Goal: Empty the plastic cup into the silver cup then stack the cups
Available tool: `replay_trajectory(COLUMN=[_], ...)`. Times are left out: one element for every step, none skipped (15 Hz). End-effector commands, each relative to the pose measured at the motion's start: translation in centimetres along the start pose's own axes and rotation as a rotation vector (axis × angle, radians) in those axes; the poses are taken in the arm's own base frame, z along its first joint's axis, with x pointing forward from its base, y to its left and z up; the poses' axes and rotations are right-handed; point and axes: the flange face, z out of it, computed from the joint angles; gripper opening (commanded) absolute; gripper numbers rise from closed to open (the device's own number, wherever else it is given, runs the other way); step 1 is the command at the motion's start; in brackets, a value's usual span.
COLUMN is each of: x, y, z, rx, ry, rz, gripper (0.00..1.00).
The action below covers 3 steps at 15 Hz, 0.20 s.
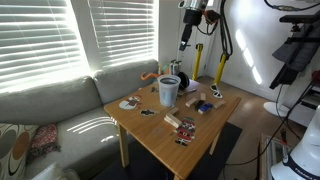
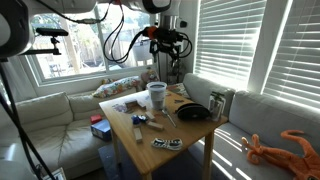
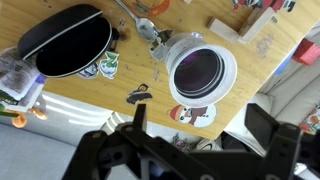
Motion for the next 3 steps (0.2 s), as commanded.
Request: replay_trajectory(x=[0.04, 0.04, 0.04], y=[-0.01, 0.01, 0.03], z=[-0.11, -0.03, 0.05], rx=[0.0, 0.001, 0.001], ry=[0.0, -0.002, -0.003], rz=[0.0, 0.001, 0.001], gripper=[1.0, 1.0, 1.0])
